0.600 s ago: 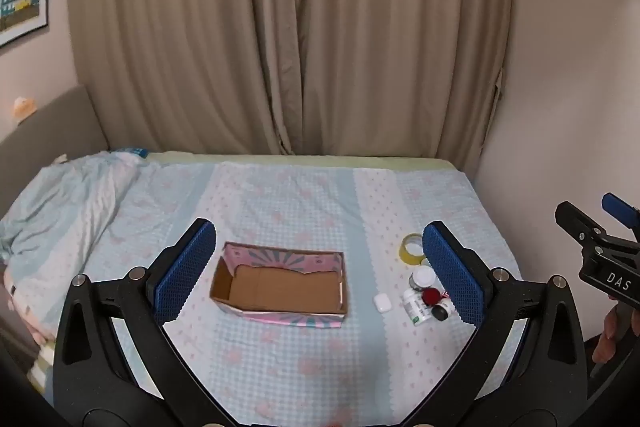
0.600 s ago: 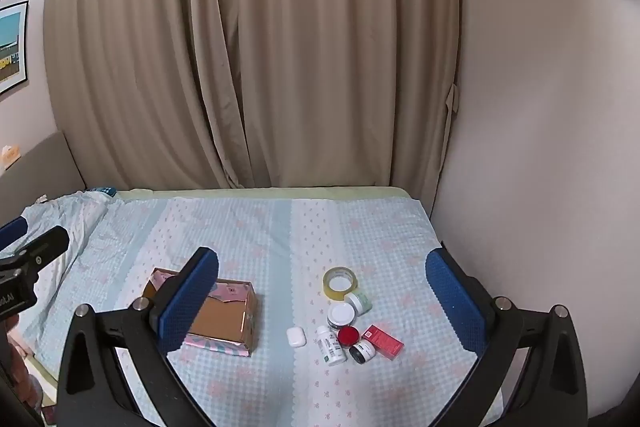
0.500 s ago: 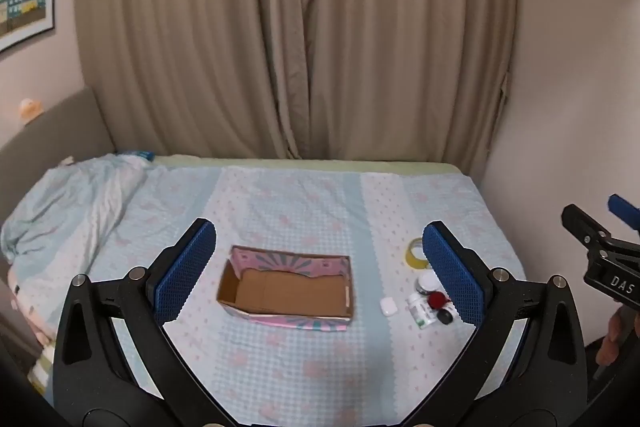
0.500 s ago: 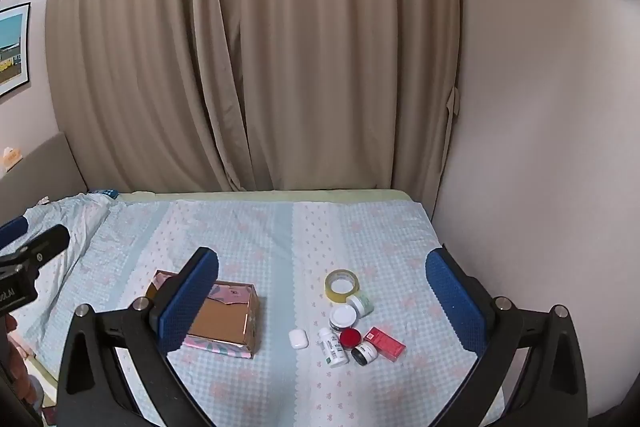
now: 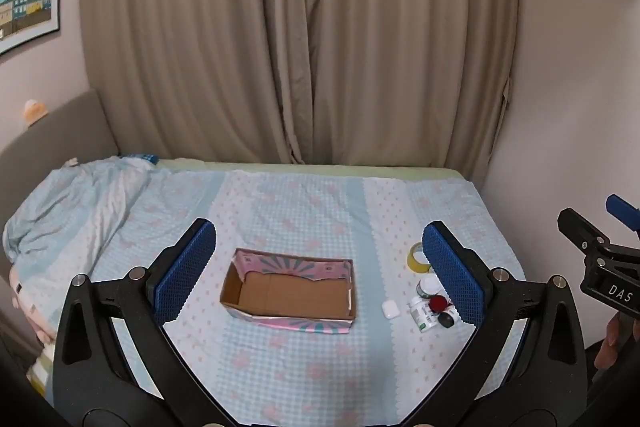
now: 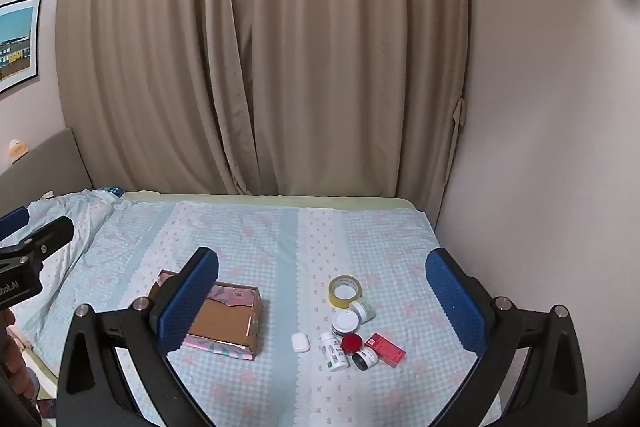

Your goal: Organize rigid objects

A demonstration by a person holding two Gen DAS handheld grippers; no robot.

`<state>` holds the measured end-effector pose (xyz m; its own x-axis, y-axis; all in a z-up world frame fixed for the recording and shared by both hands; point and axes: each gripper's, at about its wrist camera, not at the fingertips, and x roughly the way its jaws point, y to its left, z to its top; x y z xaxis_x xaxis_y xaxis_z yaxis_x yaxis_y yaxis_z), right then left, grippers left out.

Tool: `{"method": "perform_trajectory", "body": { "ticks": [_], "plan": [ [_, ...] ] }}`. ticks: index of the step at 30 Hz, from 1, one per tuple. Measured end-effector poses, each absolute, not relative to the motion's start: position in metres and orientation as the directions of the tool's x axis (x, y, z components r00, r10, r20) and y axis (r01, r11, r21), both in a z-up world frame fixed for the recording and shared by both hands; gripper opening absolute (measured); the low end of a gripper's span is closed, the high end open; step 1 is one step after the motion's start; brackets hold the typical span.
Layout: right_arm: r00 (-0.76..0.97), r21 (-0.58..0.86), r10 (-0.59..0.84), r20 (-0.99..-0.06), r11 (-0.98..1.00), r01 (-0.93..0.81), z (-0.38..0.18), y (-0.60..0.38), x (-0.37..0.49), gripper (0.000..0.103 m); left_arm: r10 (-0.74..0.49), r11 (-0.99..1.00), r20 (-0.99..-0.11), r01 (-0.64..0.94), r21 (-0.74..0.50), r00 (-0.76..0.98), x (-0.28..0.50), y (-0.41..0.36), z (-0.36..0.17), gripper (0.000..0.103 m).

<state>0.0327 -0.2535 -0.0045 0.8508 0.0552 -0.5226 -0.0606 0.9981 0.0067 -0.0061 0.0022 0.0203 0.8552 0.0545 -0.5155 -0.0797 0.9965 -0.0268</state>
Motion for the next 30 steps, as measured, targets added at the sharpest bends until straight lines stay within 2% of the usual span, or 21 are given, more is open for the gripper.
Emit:
{"method": "perform_trajectory", "body": {
  "ticks": [30],
  "plan": [
    [0.855,0.028,0.087,-0.511,0.996,-0.085,-0.014,-0.254,0.035,0.103,0.066,0.996,-0.496,-0.084,-0.015,0.866,-0.008,-0.004,0.014,0.102]
  ]
}}
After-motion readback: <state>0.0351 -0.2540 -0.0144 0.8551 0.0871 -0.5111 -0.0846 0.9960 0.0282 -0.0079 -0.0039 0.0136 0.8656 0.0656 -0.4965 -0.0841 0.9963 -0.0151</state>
